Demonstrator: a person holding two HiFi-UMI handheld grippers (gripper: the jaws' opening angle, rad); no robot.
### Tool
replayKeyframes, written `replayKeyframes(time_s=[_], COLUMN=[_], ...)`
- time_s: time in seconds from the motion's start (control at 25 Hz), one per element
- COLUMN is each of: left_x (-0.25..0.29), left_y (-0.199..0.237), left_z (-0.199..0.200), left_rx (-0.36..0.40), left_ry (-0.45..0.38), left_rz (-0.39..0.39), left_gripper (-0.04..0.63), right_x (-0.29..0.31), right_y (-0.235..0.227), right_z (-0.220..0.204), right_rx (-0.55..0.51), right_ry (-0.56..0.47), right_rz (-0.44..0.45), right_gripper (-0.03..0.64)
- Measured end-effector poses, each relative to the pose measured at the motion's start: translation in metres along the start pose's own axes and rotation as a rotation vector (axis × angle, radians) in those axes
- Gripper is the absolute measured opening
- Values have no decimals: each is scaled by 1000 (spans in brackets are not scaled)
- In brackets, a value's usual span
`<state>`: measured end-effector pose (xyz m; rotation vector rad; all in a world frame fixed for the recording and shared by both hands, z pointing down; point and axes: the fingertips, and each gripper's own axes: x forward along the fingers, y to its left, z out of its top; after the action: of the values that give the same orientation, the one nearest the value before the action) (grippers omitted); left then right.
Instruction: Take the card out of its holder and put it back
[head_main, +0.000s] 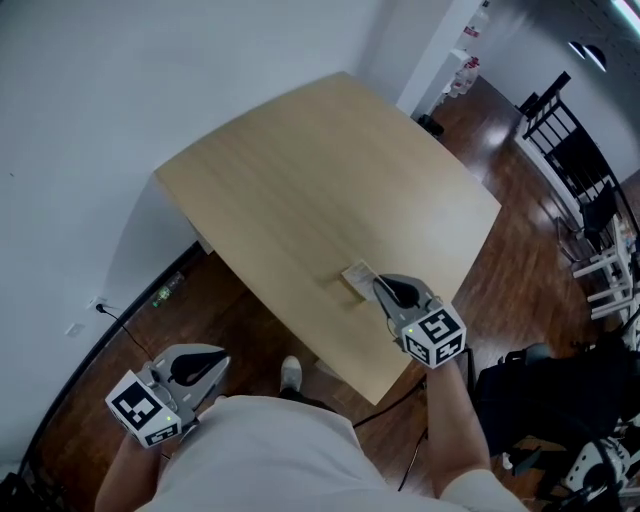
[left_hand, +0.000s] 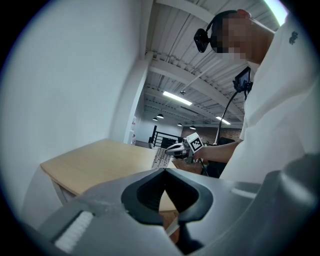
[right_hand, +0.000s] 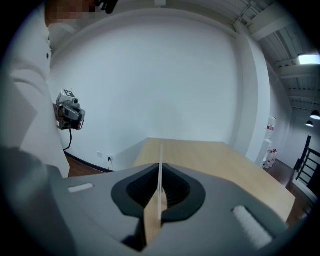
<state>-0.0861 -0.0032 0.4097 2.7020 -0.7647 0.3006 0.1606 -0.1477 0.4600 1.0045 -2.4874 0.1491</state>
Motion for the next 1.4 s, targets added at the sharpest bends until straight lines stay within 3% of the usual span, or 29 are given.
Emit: replayKeyframes(time_s=[0.8, 1.08, 1.4], left_x=[-102, -105, -84], left_y=[-10, -18, -9], left_z=[-36, -45, -27], left_rx=[30, 78, 55], left_ry=[-1, 45, 7], left_rz=[-73, -115, -121], left_gripper=[3, 3, 5], right_x=[-40, -48, -52], right_y=[242, 250, 202], right_z=[39, 33, 35], right_rx=[-2, 36, 37], right_ry=[-7, -8, -19], right_rz=[95, 55, 9], right_gripper=[20, 20, 20])
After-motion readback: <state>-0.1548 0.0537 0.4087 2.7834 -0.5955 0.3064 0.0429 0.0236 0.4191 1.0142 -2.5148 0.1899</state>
